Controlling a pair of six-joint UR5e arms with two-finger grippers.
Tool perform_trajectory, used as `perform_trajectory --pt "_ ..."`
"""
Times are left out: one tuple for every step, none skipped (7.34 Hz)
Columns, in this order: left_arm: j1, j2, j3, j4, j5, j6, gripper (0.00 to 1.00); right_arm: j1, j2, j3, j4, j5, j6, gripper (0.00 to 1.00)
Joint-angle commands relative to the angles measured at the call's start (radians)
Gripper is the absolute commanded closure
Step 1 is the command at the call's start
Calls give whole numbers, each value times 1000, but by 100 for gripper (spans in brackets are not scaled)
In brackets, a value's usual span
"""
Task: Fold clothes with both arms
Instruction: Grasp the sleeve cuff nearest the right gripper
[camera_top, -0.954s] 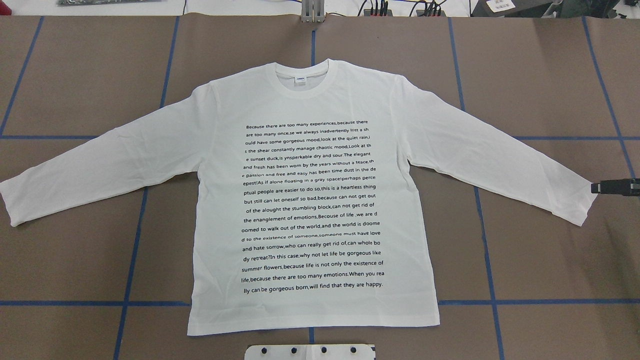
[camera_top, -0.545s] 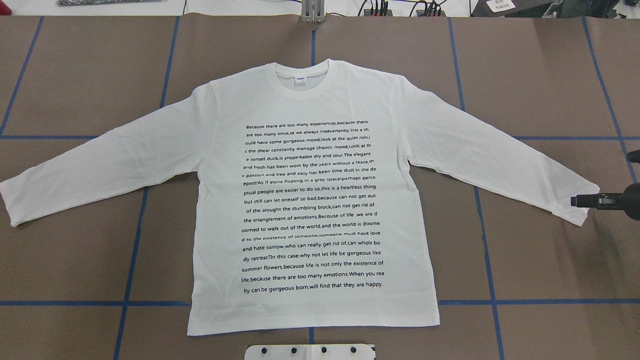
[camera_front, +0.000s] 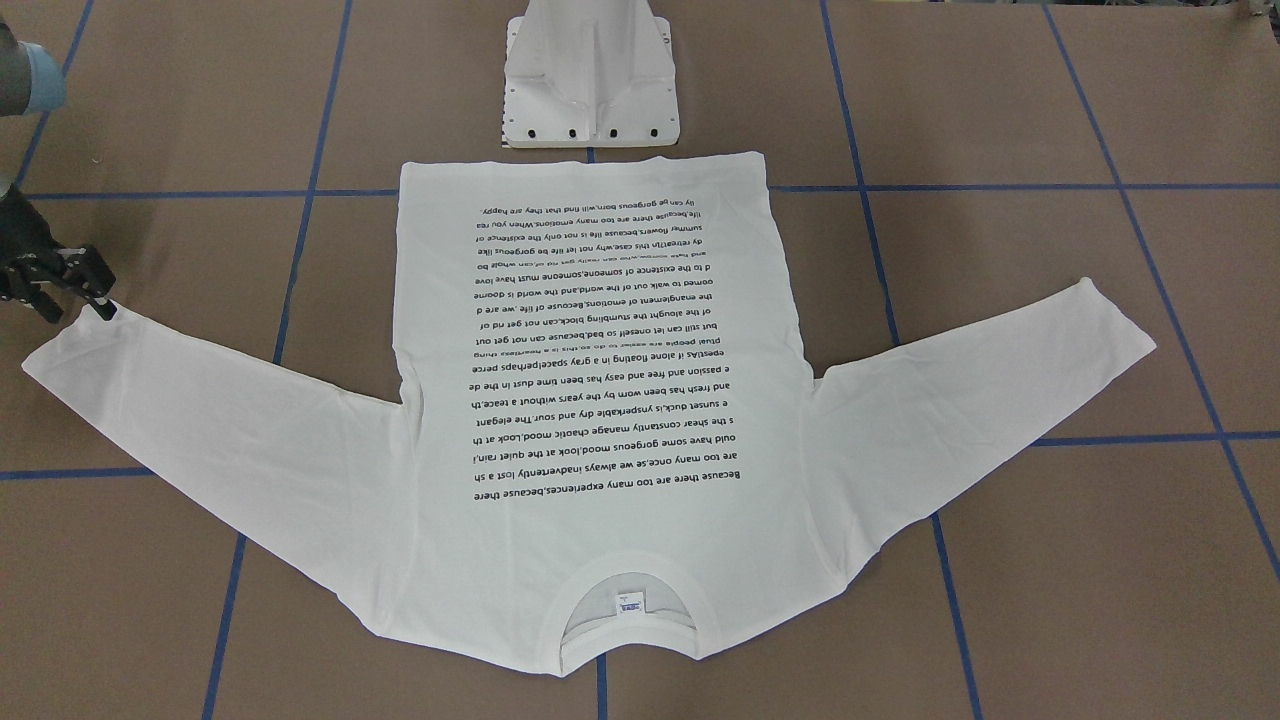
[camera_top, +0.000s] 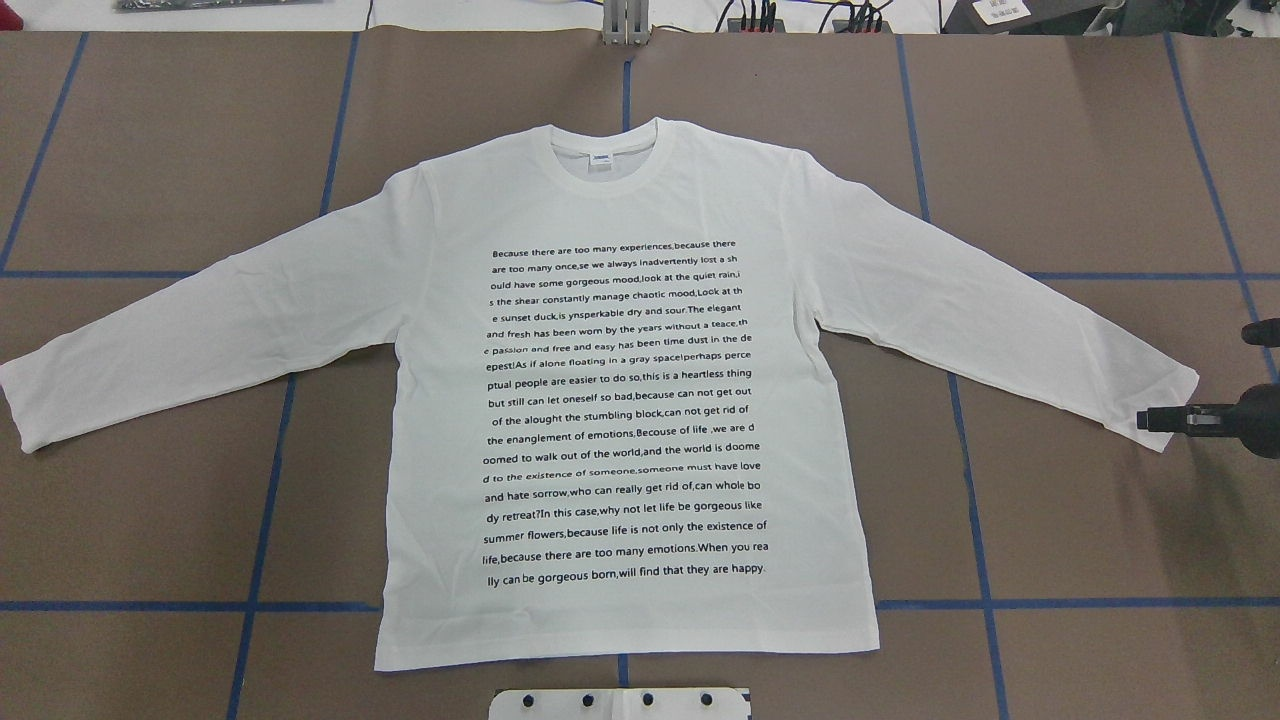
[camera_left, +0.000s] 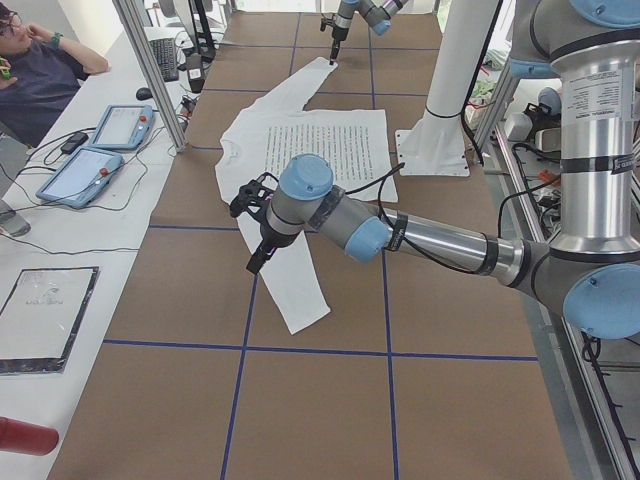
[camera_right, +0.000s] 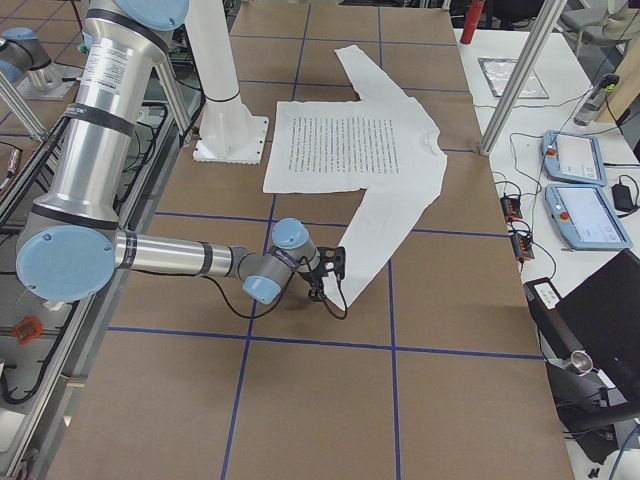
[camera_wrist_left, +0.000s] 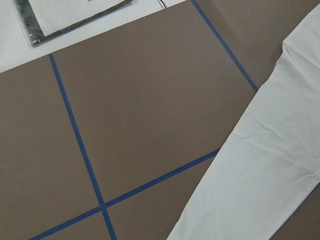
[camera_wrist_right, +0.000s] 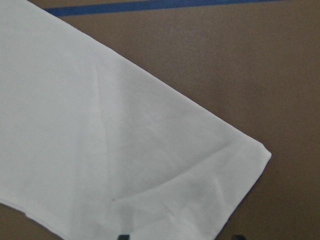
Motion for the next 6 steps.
perform_trajectory --pt "0 2 0 0 0 0 0 -7 2 -7 7 -1 0 42" --pt "0 0 0 0 0 0 0 -12 3 -7 7 1 0 64" --pt "0 0 2 0 0 0 0 -15 3 -9 7 1 0 86" --pt "0 0 2 0 0 0 0 -15 3 -7 7 1 -1 100" --pt "0 0 2 0 0 0 0 -13 3 2 7 2 -1 100" --pt "0 2 6 0 0 0 0 -10 6 34 2 15 -10 100"
